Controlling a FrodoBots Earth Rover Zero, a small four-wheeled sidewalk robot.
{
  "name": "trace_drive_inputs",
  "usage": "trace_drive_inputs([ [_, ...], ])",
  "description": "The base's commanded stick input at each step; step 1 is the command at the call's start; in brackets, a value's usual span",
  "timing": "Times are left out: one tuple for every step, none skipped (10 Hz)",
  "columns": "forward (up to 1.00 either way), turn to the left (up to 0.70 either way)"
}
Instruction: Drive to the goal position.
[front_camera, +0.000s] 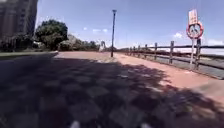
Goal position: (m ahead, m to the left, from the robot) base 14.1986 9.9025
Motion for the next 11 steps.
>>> trace_drive_inputs([
  [1.0,0.0],
  [1.0,0.0],
  [1.0,0.0],
  [1.0,0.0],
  [1.0,0.0],
  [1.0,0.0],
  [1.0,0.0],
  [1.0,0.0],
  [1.0,0.0],
  [1.0,0.0],
  [1.0,0.32],
])
